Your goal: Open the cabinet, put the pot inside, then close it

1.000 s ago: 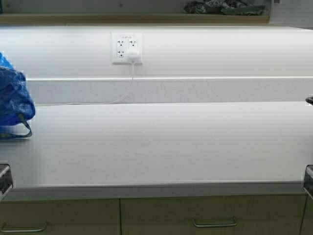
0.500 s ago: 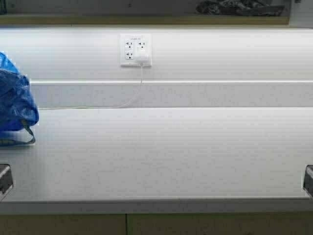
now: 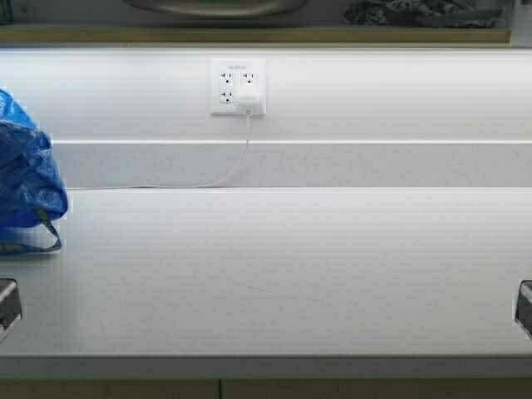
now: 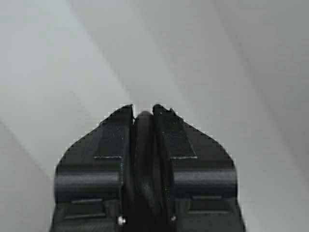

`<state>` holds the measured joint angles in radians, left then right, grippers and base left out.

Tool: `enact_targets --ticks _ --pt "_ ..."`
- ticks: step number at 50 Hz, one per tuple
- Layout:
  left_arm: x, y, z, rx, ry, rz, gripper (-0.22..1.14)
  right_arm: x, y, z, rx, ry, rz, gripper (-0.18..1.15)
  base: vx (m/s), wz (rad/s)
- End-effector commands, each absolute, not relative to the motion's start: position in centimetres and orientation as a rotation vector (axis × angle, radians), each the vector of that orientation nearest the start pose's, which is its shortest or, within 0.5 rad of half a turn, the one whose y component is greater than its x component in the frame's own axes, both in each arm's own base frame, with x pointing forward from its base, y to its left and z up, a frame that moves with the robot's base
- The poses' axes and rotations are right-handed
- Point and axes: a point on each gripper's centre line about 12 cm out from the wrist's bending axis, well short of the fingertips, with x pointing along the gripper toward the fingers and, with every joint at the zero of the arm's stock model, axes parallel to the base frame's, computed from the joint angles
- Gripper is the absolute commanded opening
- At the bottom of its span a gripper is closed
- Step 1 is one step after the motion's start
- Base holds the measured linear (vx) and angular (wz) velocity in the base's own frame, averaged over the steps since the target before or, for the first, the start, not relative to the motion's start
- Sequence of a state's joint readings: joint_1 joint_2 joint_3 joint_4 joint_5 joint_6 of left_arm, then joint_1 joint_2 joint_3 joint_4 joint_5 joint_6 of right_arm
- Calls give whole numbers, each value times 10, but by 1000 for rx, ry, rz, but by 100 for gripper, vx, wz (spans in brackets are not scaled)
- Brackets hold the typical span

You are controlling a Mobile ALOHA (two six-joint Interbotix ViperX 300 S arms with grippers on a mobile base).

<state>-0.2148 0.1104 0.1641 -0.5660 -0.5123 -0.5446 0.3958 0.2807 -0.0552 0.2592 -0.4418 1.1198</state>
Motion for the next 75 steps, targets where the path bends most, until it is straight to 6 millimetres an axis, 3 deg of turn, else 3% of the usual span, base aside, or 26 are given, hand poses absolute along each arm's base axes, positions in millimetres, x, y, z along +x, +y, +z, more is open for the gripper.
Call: enact_targets --ticks 1,19,42,48,55,58,61,75 --pt "489 -103 379 -1106 -175 -126 2 490 229 406 1453 -33 516 7 4 4" --pt "506 -105 369 -1105 -111 -115 2 490 224 398 1436 -50 483 7 3 2" --pt "508 -103 359 -1133 -106 -99 4 485 216 364 1451 -46 428 11 1 1" --pt "507 -99 356 -1176 -155 -92 25 484 214 363 1455 -76 427 37 0 0" --pt "509 -96 351 -1234 -200 -88 78 481 209 363 1476 -121 432 88 0 0" --pt "509 -96 348 -1257 -205 -86 97 480 207 361 1488 -126 419 104 0 0" --pt "509 -95 348 -1277 -218 -88 105 479 204 359 1504 -129 407 106 0 0" --pt "502 -80 347 -1291 -265 -65 103 470 180 352 1483 -145 352 104 0 0"
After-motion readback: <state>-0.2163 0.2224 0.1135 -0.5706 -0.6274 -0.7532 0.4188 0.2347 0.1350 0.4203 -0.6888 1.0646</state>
